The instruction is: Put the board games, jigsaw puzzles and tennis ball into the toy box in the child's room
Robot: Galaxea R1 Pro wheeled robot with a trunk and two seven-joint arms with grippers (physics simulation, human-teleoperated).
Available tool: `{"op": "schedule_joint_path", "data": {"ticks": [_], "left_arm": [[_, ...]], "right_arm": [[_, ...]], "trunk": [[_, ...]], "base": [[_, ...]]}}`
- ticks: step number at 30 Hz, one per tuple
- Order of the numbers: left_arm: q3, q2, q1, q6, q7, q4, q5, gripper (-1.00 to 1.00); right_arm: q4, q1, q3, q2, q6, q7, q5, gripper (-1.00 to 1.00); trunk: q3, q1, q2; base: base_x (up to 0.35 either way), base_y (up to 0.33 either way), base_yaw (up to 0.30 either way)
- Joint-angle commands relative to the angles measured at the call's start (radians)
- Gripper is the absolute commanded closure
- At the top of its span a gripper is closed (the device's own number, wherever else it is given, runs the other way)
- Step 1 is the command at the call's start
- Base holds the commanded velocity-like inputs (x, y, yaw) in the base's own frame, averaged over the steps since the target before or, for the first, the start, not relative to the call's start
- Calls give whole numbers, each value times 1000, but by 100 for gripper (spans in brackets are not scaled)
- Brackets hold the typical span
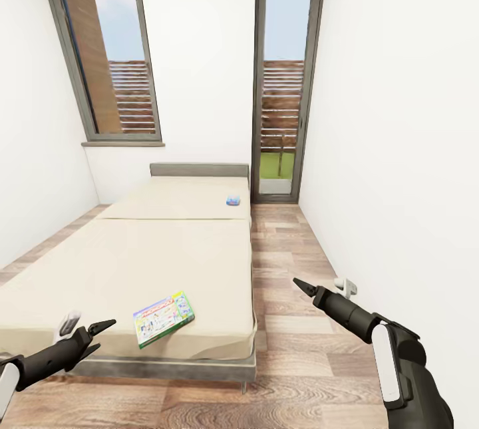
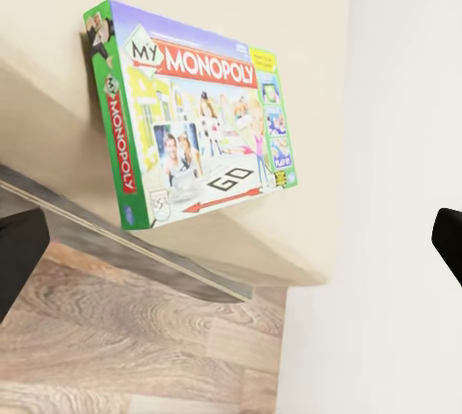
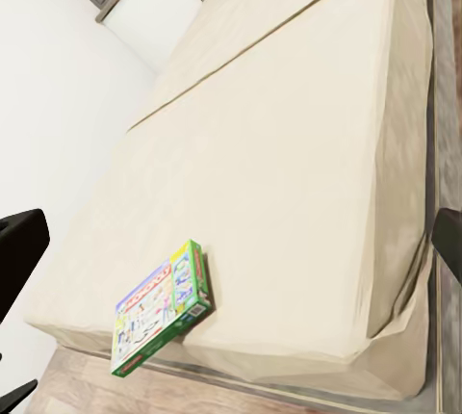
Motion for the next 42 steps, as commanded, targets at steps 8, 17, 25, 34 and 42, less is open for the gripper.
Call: {"op": "schedule_joint_path", "data": {"ticks": [8,17,25,34,42], "left_arm": [[1,-1,-1,4,-4,0,1,-100],[1,-1,-1,5,-5,0,2,-100],[1,-1,-1,6,-5,0,3,-100],[1,-2,-1,10,-7,0,4,-100],[1,-3,-1,16,-18,0,5,-100]], "right_arm": [[-2,-1,-3,1,1,3,-1,-100],[-2,-1,-2,1,1,3,-1,-100],[-2,-1,-2,1,1,6,-1,-100],[-2,-1,-2,1,-1,7,-1,-100],[-2,-1,-2,1,-4,7,-1,-100]], "trunk": [[-26,31,-57],[-54,65,-120],[-79,96,-176],[-108,130,-239],[-133,161,-295]], "base": [[0,0,0],[0,0,0],[0,0,0],[0,0,0],[0,0,0]]}}
